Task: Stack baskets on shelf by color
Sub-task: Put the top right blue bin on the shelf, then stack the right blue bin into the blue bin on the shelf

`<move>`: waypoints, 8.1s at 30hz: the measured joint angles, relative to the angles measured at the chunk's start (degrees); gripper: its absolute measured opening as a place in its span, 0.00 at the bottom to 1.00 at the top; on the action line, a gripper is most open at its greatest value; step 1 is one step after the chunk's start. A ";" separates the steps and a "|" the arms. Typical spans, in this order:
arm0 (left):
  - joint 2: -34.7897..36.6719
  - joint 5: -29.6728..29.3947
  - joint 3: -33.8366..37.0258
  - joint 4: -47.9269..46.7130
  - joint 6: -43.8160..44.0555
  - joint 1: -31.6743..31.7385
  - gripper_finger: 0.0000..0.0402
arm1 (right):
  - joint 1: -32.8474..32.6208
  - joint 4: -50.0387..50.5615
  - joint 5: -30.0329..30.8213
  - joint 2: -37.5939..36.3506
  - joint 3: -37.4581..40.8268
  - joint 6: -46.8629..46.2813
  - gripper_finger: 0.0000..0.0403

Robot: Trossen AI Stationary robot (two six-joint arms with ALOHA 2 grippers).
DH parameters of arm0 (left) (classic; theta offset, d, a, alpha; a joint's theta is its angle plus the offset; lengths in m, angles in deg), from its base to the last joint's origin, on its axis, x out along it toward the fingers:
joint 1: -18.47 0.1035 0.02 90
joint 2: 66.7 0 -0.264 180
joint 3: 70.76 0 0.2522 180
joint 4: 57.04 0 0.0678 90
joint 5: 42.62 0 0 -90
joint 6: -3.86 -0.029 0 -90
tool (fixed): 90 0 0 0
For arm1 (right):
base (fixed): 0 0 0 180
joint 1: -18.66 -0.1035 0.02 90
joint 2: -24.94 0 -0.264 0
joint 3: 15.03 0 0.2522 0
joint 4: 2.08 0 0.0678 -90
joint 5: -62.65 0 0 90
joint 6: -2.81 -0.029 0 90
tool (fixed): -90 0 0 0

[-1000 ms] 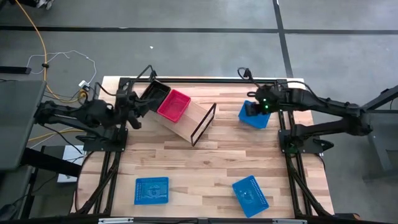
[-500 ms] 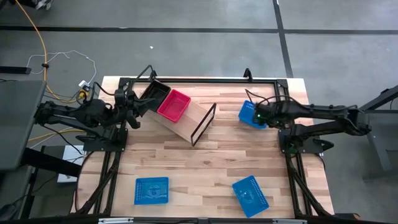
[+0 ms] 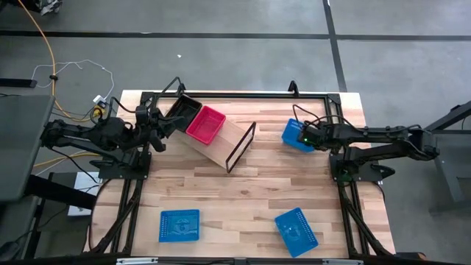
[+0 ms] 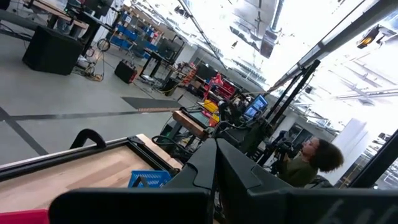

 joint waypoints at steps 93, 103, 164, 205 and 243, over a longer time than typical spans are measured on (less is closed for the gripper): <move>3.87 1.08 -0.02 12.42 -3.02 0.01 0.00 | -1.08 17.86 -21.74 65.42 -91.84 68.25 0.00; 3.87 1.09 -0.02 12.42 -3.02 0.02 0.00 | -1.89 17.64 -21.81 65.39 -91.84 65.07 0.00; 2.99 1.16 0.00 6.97 -7.48 0.00 0.00 | -22.32 -29.82 -18.59 -6.03 -26.71 35.46 0.36; 3.02 -0.48 0.00 -1.61 -7.52 0.11 0.00 | -71.16 -18.36 -36.49 32.67 -32.54 -47.45 0.36; 3.02 -0.61 0.00 -1.55 -7.52 0.11 0.00 | -68.46 -8.73 -39.10 40.00 -32.54 -45.42 0.31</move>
